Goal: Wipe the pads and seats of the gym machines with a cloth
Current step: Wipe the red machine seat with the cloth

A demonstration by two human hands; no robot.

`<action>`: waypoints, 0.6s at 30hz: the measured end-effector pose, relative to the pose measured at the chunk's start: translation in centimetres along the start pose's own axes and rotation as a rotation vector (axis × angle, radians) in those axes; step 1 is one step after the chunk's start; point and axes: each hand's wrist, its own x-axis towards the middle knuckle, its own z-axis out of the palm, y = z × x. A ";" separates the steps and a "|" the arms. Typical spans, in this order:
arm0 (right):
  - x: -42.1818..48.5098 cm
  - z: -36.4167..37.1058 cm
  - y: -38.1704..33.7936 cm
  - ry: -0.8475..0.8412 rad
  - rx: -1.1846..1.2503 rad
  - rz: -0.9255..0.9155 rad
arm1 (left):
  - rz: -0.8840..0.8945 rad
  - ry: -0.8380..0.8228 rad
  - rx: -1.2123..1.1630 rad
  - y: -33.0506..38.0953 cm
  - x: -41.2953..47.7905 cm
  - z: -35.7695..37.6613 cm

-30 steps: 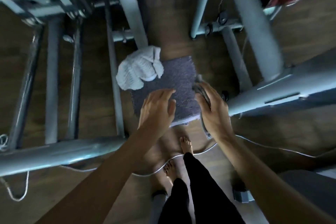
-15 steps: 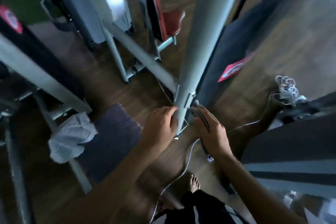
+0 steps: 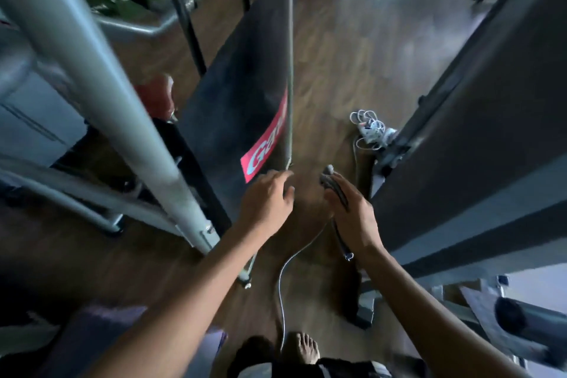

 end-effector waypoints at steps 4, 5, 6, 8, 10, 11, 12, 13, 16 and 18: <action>3.4 -1.8 0.9 0.081 0.019 0.077 | 0.031 -0.077 -0.016 1.8 4.9 1.6; 4.2 -2.2 1.1 0.101 0.027 0.086 | 0.038 -0.087 -0.020 2.3 6.1 1.9; 4.9 -2.5 1.3 0.123 0.031 0.093 | 0.053 -0.086 -0.033 2.6 7.2 2.2; 6.4 -3.2 1.4 0.180 0.035 0.097 | 0.111 -0.091 -0.071 3.4 9.4 2.7; 7.9 -3.8 1.2 0.252 0.030 0.093 | 0.149 -0.126 -0.101 4.3 11.7 3.1; 8.6 -4.0 1.2 0.281 0.025 0.098 | 0.152 -0.146 -0.107 4.8 12.8 3.2; 9.2 -4.3 1.2 0.300 0.024 0.113 | 0.151 -0.163 -0.109 5.2 14.0 3.4; 9.8 -4.5 1.2 0.311 0.028 0.133 | 0.151 -0.184 -0.108 5.4 15.1 3.6; 11.9 -4.8 1.3 0.349 0.050 0.182 | 0.163 -0.254 -0.080 5.8 18.2 4.5; 14.0 -4.8 1.8 0.378 0.071 0.201 | 0.169 -0.266 -0.076 6.1 20.5 5.1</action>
